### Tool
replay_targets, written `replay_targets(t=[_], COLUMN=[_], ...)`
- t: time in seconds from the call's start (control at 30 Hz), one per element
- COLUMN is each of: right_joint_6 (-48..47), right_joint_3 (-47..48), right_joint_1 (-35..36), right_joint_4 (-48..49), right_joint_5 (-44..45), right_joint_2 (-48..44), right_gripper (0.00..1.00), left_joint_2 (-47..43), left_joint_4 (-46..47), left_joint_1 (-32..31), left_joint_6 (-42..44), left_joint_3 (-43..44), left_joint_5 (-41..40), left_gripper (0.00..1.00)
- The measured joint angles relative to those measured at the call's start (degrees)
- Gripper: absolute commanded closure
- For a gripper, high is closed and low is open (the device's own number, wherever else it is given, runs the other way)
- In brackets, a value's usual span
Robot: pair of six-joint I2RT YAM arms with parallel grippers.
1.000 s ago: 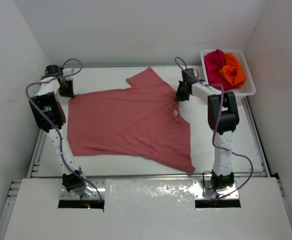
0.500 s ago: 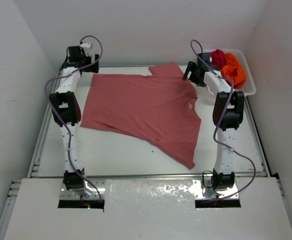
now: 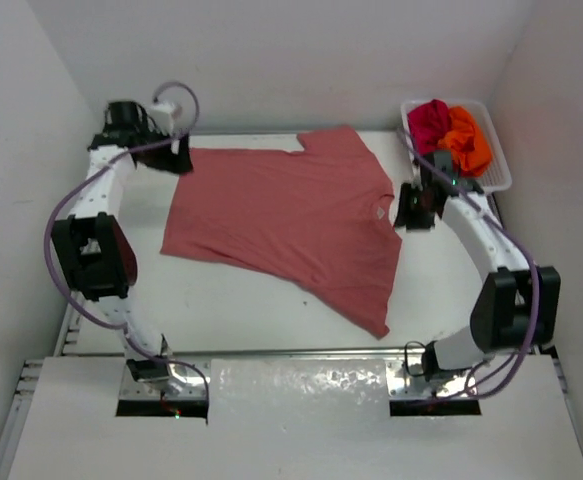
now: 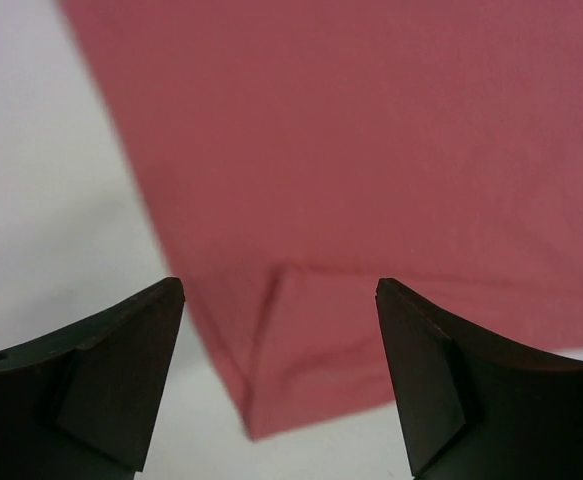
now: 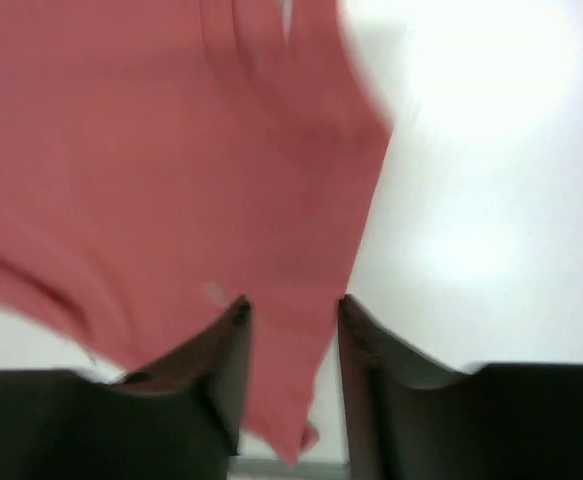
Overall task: Fold and stack the t-shirts
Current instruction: Flatten out the tshirt, then grap the side of the flattened tshirt closest away from the robot with both arms
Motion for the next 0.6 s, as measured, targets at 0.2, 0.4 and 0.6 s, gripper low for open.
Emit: replay_targets(t=[0.2,0.4,0.6], right_joint_6=[1.11,1.88,2.54], right_joint_3=[-20.24,-28.33,-34.23], right_joint_1=[3.93,4.24,4.24], right_joint_4=[-4.22,-4.55,-3.8], right_joint_5=[-5.55,-8.52,-9.81], right_joint_2=[-6.1,-11.41,-14.32], right_gripper=[0.4,0.4,0.4], left_joint_2=[5.03,8.02,8.07], left_joint_4=[-4.07,-2.73,1.01], left_joint_1=[-3.43,-4.0,-4.35], left_joint_6=[1.81,1.36,-0.15], left_joint_3=[-13.62,-14.23,-15.76], left_joint_5=[-1.6,-3.54,-4.61], left_gripper=[0.19,0.22,0.34])
